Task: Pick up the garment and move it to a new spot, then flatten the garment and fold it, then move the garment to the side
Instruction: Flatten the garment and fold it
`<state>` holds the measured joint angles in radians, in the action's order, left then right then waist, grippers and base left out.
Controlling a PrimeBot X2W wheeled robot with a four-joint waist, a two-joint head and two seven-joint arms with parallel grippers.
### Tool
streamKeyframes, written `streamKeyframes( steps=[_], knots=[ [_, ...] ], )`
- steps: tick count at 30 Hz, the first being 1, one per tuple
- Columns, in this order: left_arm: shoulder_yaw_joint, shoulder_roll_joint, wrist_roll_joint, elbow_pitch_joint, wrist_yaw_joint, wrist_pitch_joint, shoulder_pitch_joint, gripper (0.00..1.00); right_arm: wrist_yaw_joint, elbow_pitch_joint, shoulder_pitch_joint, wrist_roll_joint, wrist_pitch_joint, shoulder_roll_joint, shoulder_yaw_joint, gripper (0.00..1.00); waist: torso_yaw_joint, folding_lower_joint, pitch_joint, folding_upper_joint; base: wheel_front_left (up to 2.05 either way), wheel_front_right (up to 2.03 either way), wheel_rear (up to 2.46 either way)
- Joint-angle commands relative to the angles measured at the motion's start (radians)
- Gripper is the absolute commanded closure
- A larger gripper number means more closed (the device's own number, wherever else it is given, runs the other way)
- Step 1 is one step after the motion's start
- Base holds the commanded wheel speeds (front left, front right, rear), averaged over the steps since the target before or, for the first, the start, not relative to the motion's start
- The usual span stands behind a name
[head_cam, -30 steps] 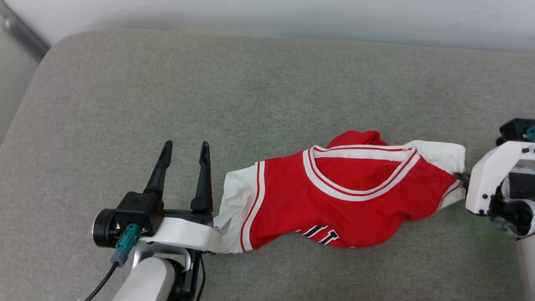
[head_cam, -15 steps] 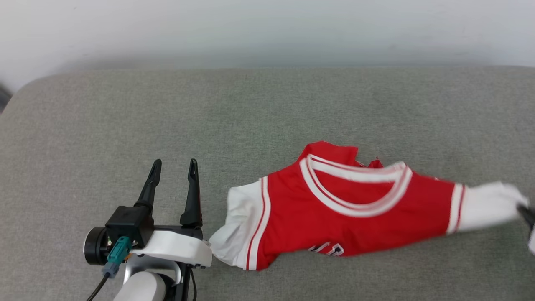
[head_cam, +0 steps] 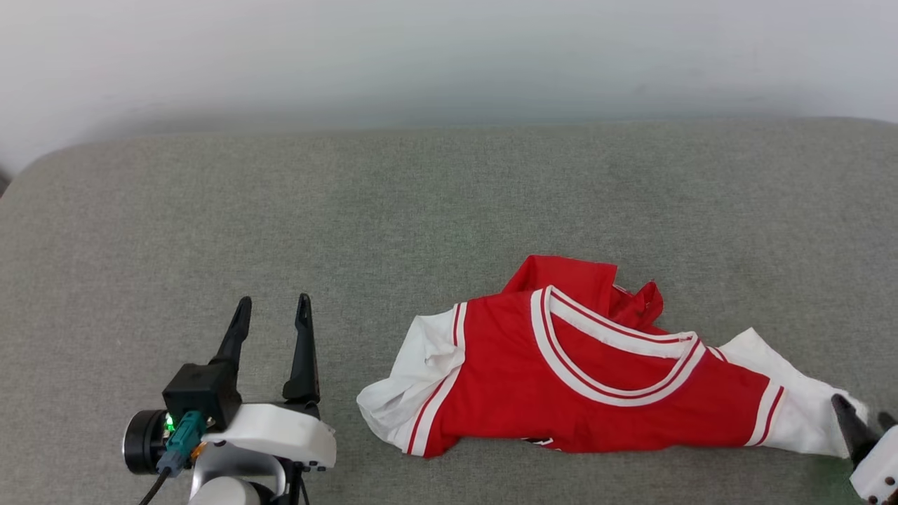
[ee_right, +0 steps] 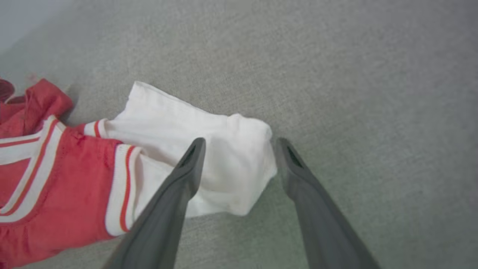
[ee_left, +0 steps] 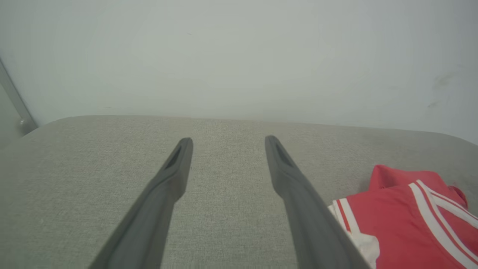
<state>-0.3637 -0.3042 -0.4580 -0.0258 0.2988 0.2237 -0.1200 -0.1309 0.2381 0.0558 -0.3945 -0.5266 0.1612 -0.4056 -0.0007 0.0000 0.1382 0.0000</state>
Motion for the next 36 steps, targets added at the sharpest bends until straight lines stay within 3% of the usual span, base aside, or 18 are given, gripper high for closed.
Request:
streamKeyframes(
  steps=[1,8,14,27,36],
  knots=[
    [0.004,-0.005,-0.003,-0.002,0.004,-0.001,0.013,0.00,0.000,-0.005,-0.003,0.006,0.037,0.006,0.006,0.00,-0.003,0.0000,-0.008,0.0000,0.00,0.00,0.00],
    [0.005,-0.021,-0.019,-0.015,0.004,-0.015,0.052,0.00,0.000,-0.068,-0.028,0.060,0.363,0.027,0.094,0.00,-0.004,0.0000,-0.060,0.0000,0.00,0.00,0.00],
    [-0.004,-0.035,-0.026,-0.028,-0.001,-0.039,0.077,0.00,0.000,-0.144,-0.060,0.095,0.498,0.018,0.209,0.00,-0.002,0.0000,-0.099,0.0000,0.00,0.00,0.00],
    [-0.047,-0.066,-0.082,-0.009,-0.047,-0.224,0.027,0.00,0.000,-0.390,-0.174,0.149,0.468,-0.048,0.356,0.00,-0.019,0.0000,-0.109,0.0000,0.00,0.00,0.00],
    [-0.147,-0.091,-0.123,-0.070,-0.201,-0.489,-0.213,0.00,0.000,-0.478,-0.126,0.154,0.434,-0.044,0.401,0.00,-0.074,0.0000,-0.016,0.0000,0.00,0.00,0.00]
  ],
)
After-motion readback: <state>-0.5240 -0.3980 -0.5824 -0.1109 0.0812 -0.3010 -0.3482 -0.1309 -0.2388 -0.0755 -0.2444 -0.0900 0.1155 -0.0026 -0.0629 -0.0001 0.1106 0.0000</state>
